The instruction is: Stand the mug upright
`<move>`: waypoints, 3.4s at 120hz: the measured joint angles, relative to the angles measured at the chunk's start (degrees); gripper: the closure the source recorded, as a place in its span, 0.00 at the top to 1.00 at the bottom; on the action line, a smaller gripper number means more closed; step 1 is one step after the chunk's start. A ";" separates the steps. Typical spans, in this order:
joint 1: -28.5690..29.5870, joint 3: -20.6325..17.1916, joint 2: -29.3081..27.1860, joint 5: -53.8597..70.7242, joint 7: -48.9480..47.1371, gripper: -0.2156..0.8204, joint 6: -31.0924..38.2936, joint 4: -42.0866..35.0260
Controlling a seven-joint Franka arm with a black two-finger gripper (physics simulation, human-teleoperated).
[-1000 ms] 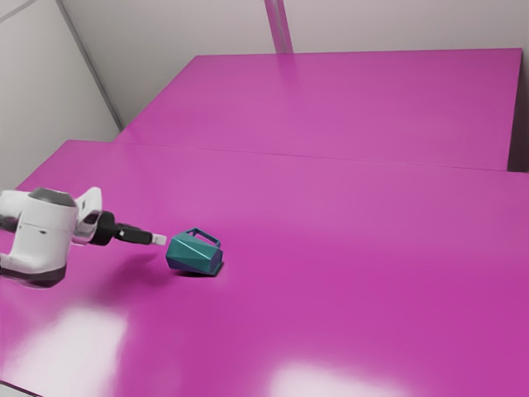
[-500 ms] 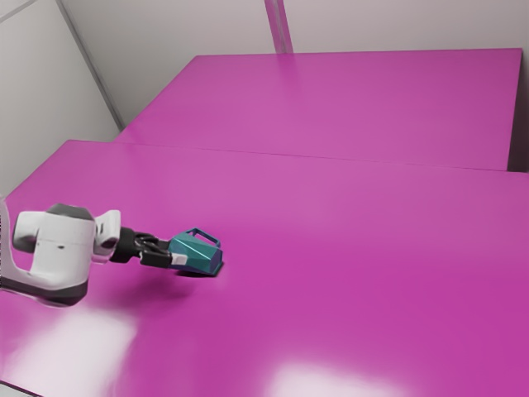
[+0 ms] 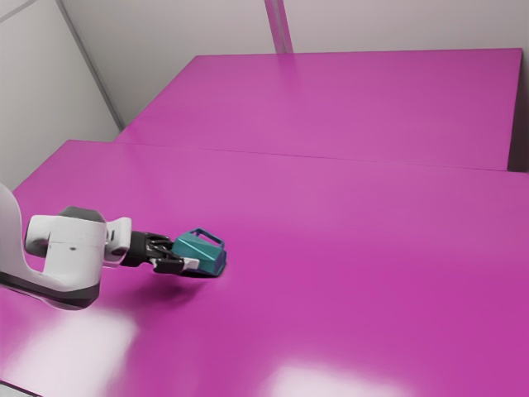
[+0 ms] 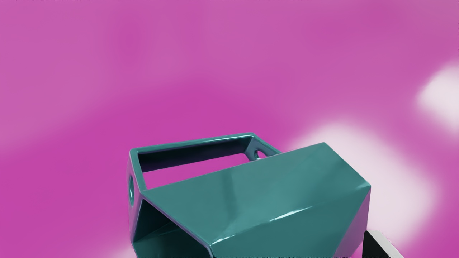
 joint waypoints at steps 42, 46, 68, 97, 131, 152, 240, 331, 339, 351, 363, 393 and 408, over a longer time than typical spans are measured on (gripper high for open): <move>0.97 -0.03 -1.69 0.19 3.68 0.33 0.34 0.51; 0.91 -0.02 -1.80 0.19 3.94 0.30 0.40 0.52; 0.80 -0.03 -2.12 0.22 5.00 0.13 0.95 0.53; 0.82 -0.02 -2.39 -0.01 5.94 0.06 1.68 0.53; 0.86 -0.18 -4.57 0.66 6.63 0.04 3.38 1.50; 0.93 -0.95 -4.66 19.72 1.00 0.03 4.65 7.87; -4.32 -5.62 -14.63 77.93 -53.47 0.03 11.57 -1.69; -9.34 -12.33 -10.18 53.30 -73.37 0.03 41.35 -8.16; -9.90 -12.33 -9.85 52.47 -74.19 0.03 41.63 -8.18; -10.72 -12.33 -9.25 51.44 -75.28 0.03 41.90 -8.18; -11.25 -12.33 -8.69 50.90 -76.21 0.03 42.05 -8.18; -11.44 -12.33 -8.34 50.41 -77.96 0.03 41.83 -8.18; -11.50 -13.05 -8.17 49.02 -78.63 0.09 41.58 -8.18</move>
